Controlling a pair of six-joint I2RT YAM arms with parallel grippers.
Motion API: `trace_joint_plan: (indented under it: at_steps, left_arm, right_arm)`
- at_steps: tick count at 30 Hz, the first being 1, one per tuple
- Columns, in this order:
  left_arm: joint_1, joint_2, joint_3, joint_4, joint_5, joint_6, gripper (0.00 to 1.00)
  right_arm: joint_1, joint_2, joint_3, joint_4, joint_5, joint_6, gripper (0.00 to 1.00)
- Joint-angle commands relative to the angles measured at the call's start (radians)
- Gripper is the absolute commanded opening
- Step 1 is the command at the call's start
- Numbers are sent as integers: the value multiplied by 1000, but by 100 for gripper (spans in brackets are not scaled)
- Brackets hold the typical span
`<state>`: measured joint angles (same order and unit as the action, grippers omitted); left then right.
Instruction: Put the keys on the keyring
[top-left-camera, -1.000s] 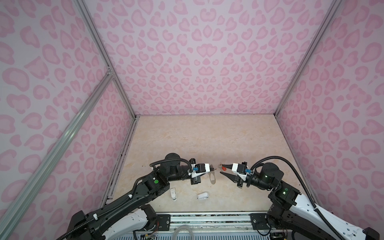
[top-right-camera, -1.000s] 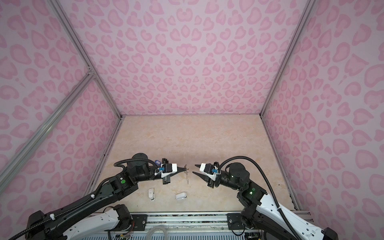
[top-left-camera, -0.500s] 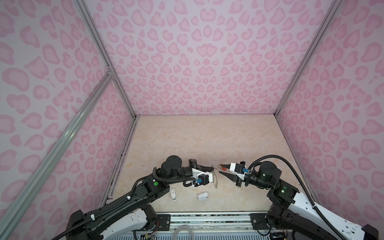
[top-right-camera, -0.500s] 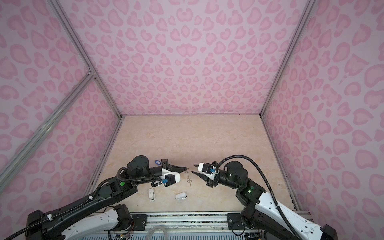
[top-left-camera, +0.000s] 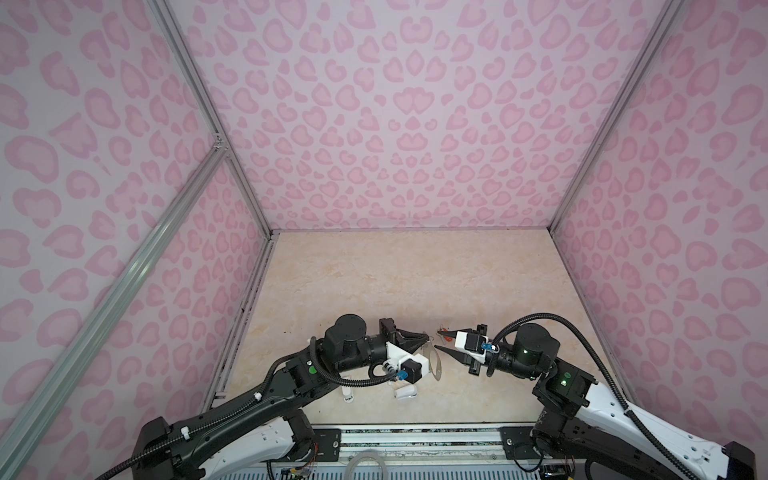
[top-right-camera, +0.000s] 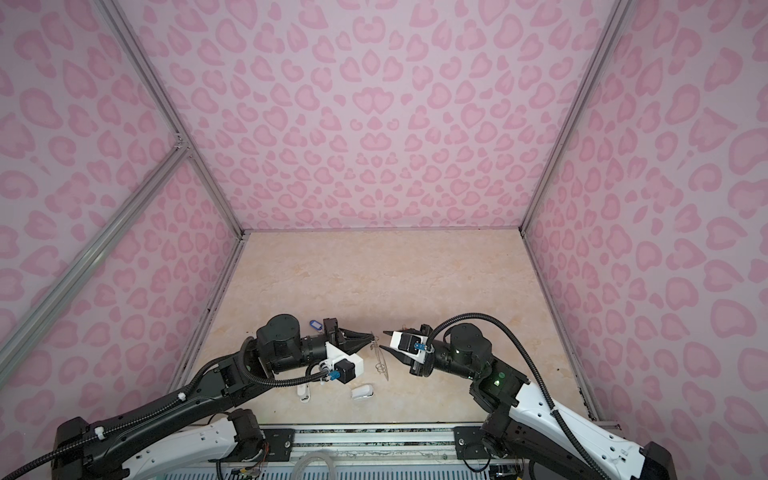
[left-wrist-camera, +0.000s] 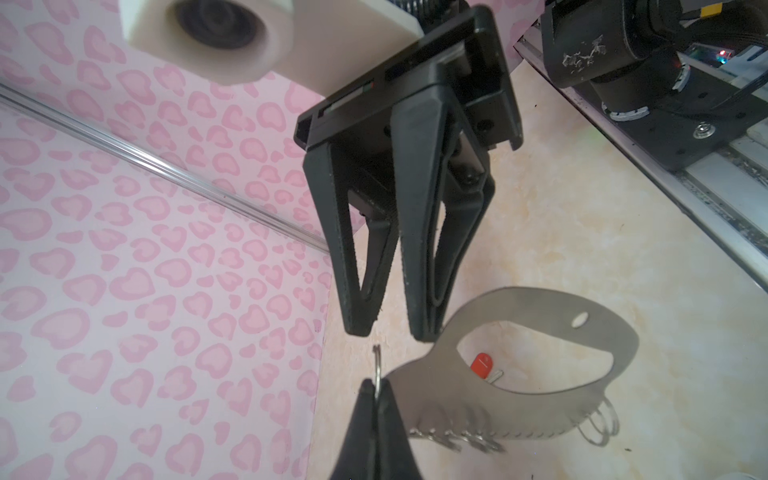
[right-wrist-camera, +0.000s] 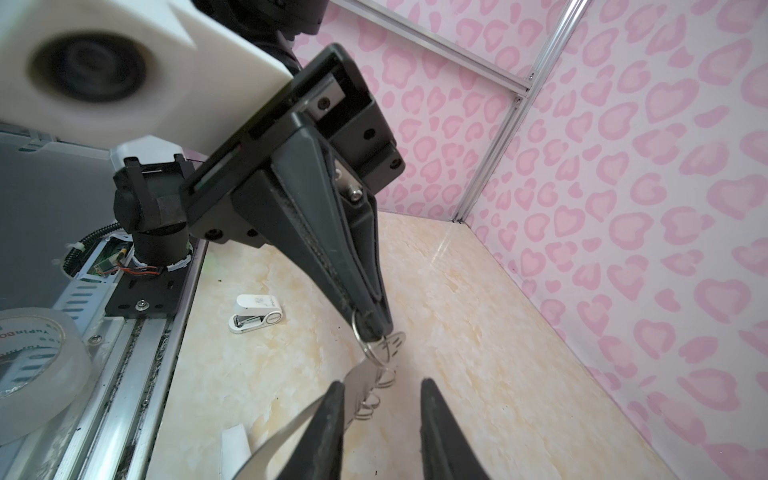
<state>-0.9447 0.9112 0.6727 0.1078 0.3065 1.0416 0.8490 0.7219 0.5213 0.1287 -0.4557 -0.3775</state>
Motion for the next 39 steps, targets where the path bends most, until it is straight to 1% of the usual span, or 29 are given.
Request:
trace_joint_plan:
  at_steps: [1,4,6,7,8,11,13,15,18,25,28,31,33,39]
  left_arm:
    - [-1,-5,-1,46,-29,14,4]
    - [6,-4,-12,43,-38,-16,4]
    - [24,-12,-29,52,-20,-52,4]
    - [38,-17,-35,52,-7,-74,4]
    - [49,-22,-42,58,2,-89,4]
    - [97,-39,-65,68,43,-143,4]
    - [136,-45,-74,67,74,-186,3]
    - [183,-49,-86,76,115,-249,4]
    - [228,-59,-99,110,155,-309,4]
    - [236,-86,-114,91,135,-344,3]
    - [237,-95,-120,93,126,-355,3]
    - [236,-94,-124,90,126,-359,4]
    - [236,-95,-126,89,126,-360,3]
    - [236,-89,-129,89,134,-353,4]
  right_arm:
    - [2,-5,-7,25,89,35,32]
    - [2,-17,-22,26,219,108,31]
    - [-1,-26,-36,31,348,210,33]
    - [-5,-26,-37,18,432,280,35]
    - [-12,-22,-34,-2,492,331,35]
    - [-49,15,-20,-95,593,462,35]
    - [-79,69,3,-157,610,560,35]
    - [-93,137,29,-211,621,630,36]
    - [-106,272,73,-274,617,692,35]
    - [-116,602,281,-465,602,745,31]
    - [-96,723,350,-491,603,773,31]
    - [-59,809,402,-508,638,794,31]
    - [-55,870,439,-548,658,830,31]
    - [-50,959,512,-609,719,888,30]
